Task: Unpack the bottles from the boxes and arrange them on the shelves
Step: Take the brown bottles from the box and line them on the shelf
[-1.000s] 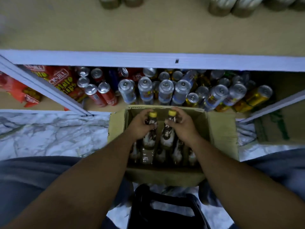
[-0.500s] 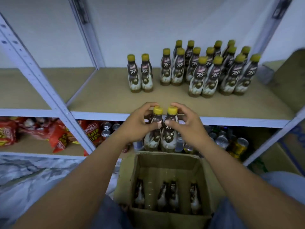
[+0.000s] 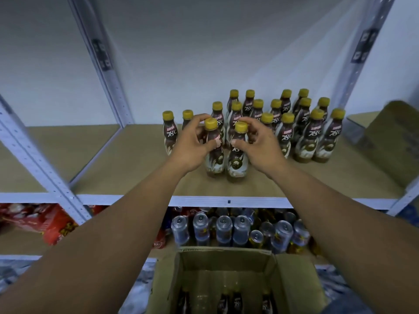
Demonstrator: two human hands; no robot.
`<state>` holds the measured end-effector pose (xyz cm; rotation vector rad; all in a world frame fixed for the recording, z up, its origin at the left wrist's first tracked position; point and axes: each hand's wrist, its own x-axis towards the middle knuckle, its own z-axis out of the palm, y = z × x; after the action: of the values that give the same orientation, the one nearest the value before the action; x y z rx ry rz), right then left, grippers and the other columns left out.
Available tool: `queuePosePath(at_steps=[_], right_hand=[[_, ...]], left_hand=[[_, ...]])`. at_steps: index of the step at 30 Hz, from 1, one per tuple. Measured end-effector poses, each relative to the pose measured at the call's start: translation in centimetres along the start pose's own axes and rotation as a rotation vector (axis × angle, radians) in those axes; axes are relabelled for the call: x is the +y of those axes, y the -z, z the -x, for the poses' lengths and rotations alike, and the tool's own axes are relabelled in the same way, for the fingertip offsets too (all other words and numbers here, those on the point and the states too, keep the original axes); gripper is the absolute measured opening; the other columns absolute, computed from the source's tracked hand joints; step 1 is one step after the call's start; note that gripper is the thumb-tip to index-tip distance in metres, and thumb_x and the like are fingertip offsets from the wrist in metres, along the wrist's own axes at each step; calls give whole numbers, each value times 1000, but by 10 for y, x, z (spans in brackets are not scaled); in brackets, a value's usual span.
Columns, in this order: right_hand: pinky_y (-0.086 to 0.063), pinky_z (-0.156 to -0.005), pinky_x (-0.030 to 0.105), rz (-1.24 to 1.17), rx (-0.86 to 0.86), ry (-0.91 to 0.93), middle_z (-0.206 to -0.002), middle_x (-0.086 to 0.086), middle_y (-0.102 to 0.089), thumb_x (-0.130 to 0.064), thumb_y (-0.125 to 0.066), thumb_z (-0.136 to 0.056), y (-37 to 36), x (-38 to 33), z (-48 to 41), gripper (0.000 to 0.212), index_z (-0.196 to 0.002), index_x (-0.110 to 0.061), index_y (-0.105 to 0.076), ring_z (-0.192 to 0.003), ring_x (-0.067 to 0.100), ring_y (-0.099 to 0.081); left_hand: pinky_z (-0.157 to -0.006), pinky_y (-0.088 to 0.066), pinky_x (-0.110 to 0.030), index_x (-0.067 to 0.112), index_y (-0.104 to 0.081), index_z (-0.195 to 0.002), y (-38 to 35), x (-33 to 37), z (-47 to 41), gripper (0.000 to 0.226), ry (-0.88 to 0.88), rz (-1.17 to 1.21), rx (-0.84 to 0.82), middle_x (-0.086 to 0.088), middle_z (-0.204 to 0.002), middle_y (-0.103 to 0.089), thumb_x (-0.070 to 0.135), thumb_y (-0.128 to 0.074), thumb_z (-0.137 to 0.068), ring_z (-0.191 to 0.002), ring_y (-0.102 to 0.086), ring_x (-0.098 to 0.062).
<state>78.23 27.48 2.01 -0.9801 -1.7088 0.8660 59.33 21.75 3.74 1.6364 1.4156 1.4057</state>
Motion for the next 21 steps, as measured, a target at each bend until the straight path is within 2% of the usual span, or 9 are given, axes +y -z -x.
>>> queuePosePath(at_steps=[2, 6, 8, 11, 14, 16, 19, 21], right_hand=[[-53, -102, 42, 16, 18, -10, -124, -9, -66, -17, -83, -82, -1, 9, -10, 61, -137, -27, -58, -116, 11, -62], [-53, -101, 45, 23, 38, 2, -124, -11, -63, -20, -82, -82, -5, 21, -24, 57, -133, -30, -58, -119, 15, -61], [-52, -102, 45, 25, 35, 19, -123, -12, -62, -18, -81, -83, -7, 23, -30, 58, -133, -32, -57, -118, 16, -61], [-50, -106, 43, 31, 24, 33, -126, -9, -61, -14, -79, -85, -9, 25, -36, 59, -137, -27, -54, -121, 13, -59], [-47, -110, 42, 23, 10, 28, -133, -9, -60, -13, -77, -87, -9, 28, -41, 60, -140, -27, -53, -126, 10, -56], [-46, -111, 42, 28, 8, 35, -137, -8, -59, -14, -77, -87, -9, 30, -42, 61, -141, -27, -52, -129, 9, -55], [-46, -111, 41, 23, 11, 48, -139, -8, -58, -14, -77, -87, -11, 31, -42, 63, -143, -29, -51, -130, 9, -54], [-47, -111, 41, 15, 17, 64, -140, -8, -58, -14, -78, -87, -12, 33, -41, 65, -144, -29, -50, -130, 8, -55]], left_hand=[[-95, -51, -19, 25, -48, -135, -4, -10, -10, 58, 3, -18, -5, 8, -118, -68, 1, -75, -88, -114, -63, -2], [-109, -48, -35, 25, -48, -138, -9, -28, -26, 61, -7, -45, -12, 4, -129, -64, 3, -75, -88, -125, -58, -9], [-111, -46, -38, 26, -48, -141, -9, -33, -32, 62, -9, -58, -8, 5, -133, -62, 6, -76, -89, -127, -57, -10], [-111, -44, -32, 26, -45, -146, -8, -35, -39, 64, -10, -76, -18, 17, -127, -59, 9, -74, -91, -125, -55, -6], [-107, -42, -22, 25, -42, -150, -7, -37, -43, 66, -14, -89, -25, 26, -123, -55, 8, -71, -93, -117, -53, 9], [-106, -42, -21, 28, -41, -151, -8, -40, -43, 67, -14, -89, -25, 30, -123, -54, 9, -70, -94, -114, -50, 18], [-107, -43, -23, 31, -40, -150, -10, -44, -43, 68, -21, -86, -4, 36, -124, -52, 12, -71, -94, -117, -49, 20], [-106, -42, -19, 31, -40, -151, -11, -46, -42, 68, -28, -77, 3, 36, -126, -51, 11, -71, -94, -120, -48, 19]])
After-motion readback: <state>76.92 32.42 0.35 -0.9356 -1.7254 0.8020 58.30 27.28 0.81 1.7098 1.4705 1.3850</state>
